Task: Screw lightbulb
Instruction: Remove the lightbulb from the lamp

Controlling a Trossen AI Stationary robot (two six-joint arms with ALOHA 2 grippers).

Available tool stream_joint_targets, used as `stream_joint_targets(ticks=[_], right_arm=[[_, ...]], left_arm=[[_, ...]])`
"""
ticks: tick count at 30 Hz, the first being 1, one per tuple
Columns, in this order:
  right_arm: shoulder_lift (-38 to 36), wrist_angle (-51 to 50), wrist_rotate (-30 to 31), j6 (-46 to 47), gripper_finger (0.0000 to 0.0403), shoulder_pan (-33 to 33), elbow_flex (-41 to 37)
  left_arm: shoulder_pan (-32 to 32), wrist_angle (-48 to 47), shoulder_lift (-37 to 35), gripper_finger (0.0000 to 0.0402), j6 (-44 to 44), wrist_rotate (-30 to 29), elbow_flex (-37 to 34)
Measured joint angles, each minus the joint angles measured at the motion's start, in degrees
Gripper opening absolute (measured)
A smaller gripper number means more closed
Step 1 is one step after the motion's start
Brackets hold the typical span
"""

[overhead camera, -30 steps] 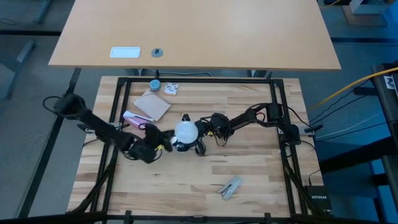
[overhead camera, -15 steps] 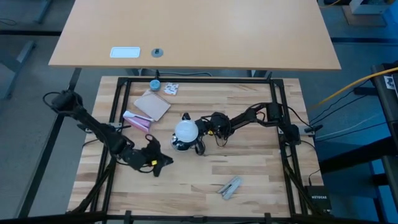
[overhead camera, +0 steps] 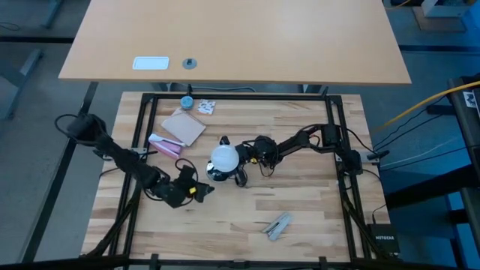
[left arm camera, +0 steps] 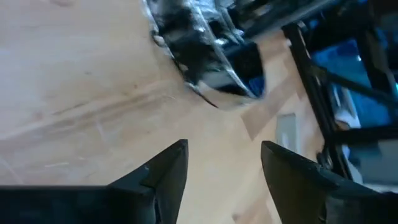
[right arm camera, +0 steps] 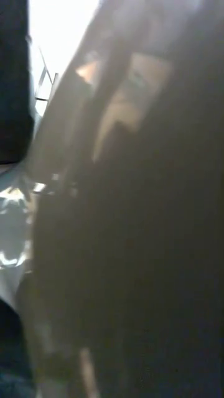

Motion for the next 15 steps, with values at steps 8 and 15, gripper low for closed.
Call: stream_joint_targets(ticks=[8,15], right_arm=[[0.0,0.0,0.0,-0.1,0.0166,0.0,0.0],[0.0,0.0,0.0,0.0,0.0166,0.0,0.0]], left_arm=[[1.4,7.0,4.3,0.0195,1.5,-3.2,0.0],[4.0,8.6,4.6,0.0196,5.3,-7.1,0.0]])
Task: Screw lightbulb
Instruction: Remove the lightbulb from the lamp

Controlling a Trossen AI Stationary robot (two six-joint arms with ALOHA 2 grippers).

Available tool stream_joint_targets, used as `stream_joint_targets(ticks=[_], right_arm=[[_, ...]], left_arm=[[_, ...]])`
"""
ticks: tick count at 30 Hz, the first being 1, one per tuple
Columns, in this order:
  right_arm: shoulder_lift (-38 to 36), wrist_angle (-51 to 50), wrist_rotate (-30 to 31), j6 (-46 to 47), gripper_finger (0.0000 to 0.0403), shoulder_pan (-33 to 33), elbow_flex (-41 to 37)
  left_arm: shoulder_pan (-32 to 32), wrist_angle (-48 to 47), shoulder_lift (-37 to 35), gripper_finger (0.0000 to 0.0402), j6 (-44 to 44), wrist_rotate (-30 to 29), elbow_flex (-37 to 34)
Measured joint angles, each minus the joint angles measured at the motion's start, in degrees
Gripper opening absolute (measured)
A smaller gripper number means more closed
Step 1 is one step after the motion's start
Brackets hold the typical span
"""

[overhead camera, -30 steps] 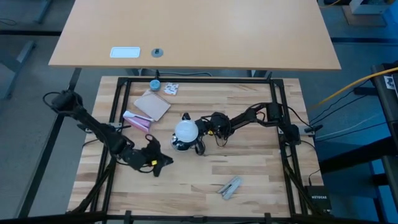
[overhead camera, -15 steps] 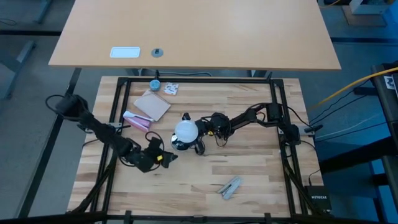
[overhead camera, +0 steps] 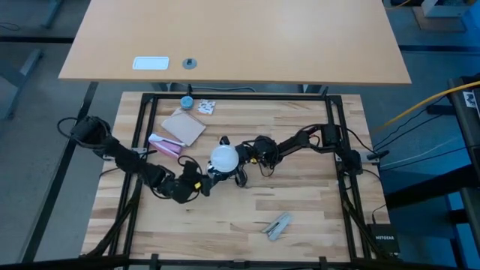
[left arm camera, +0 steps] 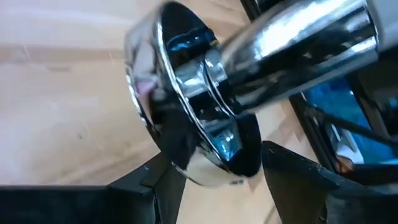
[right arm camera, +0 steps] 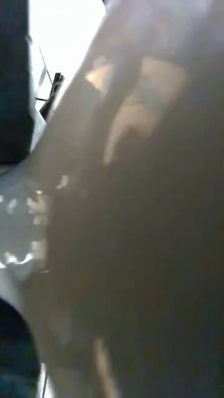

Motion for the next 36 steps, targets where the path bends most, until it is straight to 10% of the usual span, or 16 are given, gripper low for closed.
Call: stream_joint_targets(ticks=[17,36], right_arm=[[0.0,-0.3,-8.2,1.1,0.0166,-0.1,0.0],[-0.3,1.4,-11.1,-1.9,0.0167,-0.4,0.1]], left_arm=[[4.7,-4.2,0.0,0.0196,3.1,-0.5,0.0],[11.1,-5.8,-5.7,0.0196,30.7,0.7,-0.2]])
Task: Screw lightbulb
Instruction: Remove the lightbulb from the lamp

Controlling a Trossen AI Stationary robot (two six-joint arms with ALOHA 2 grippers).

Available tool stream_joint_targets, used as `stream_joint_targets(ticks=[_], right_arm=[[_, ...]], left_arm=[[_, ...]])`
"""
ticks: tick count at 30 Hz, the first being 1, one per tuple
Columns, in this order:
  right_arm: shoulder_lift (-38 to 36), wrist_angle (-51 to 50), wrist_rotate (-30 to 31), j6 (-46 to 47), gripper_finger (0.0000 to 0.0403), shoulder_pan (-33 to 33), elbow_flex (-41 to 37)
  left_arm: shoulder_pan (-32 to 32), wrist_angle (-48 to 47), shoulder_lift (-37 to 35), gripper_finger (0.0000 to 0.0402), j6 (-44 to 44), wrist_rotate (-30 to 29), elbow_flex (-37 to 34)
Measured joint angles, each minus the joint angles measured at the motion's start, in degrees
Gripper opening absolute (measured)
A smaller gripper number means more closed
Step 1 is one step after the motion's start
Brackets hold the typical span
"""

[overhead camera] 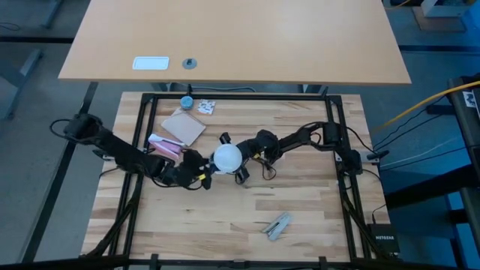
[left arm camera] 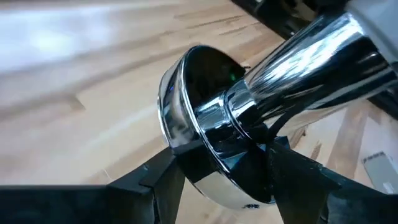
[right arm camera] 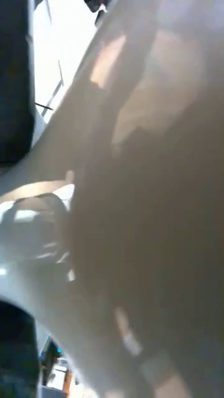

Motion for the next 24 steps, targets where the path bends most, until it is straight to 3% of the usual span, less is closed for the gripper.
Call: stream_joint_targets(ticks=[9,18,24], right_arm=[[0.1,5.2,0.6,-1.1,0.0167,0.0,0.1],[0.3,4.9,3.0,-3.5,0.0166,0.2,2.0],[0.4,4.1,5.6,-4.3,0.0165,0.0,3.1]], left_arm=[[1.3,-7.0,-9.6,0.0196,7.7,2.5,0.0],[1.5,-5.7,-10.2,0.0196,10.0,6.1,0.0],[1.6,-7.1,-10.3,0.0196,6.8,8.9,0.1]])
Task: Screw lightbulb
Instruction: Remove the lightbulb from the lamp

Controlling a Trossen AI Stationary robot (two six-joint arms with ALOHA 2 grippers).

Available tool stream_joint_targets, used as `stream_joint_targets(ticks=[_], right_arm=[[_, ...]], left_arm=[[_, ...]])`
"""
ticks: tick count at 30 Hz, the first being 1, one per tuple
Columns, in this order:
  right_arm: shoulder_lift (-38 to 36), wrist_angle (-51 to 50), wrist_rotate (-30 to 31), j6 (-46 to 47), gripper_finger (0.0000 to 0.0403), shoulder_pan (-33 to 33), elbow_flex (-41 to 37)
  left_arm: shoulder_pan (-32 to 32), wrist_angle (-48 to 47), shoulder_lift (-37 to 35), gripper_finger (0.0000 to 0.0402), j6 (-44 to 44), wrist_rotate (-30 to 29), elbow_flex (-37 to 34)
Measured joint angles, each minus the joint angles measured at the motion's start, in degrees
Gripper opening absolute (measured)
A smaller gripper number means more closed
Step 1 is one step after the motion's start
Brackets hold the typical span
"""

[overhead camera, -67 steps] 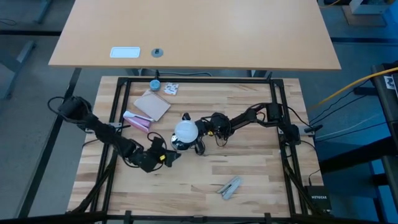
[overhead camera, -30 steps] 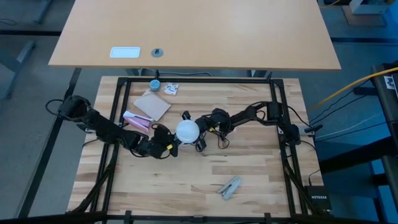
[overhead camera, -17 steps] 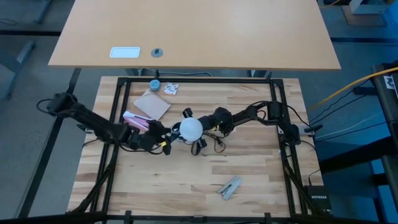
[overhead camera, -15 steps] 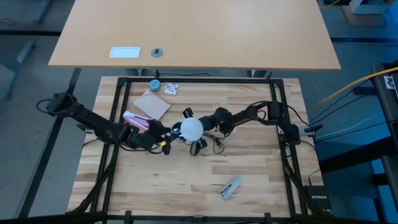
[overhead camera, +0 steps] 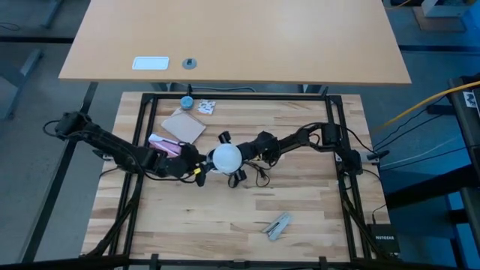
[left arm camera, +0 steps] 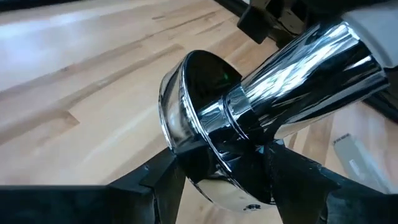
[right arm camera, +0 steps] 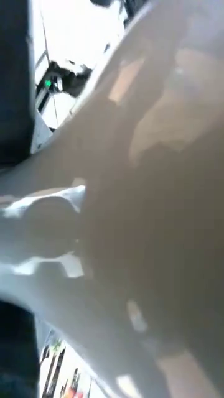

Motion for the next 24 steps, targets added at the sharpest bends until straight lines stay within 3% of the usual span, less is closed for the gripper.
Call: stream_joint_targets(ticks=[7,15,24], right_arm=[[0.0,0.2,6.9,0.0,0.0165,-0.8,-0.1],[0.0,-0.9,8.9,-0.8,0.0164,-1.2,-0.1],[0.0,-2.4,8.0,-1.2,0.0165,-1.3,-0.1]], left_arm=[[-0.5,0.3,-0.5,0.0196,-2.5,-0.4,0.0],[-2.3,-3.6,-0.5,0.0196,-10.9,0.5,0.2],[-0.7,-4.6,-0.5,0.0196,-6.7,1.6,0.2]])
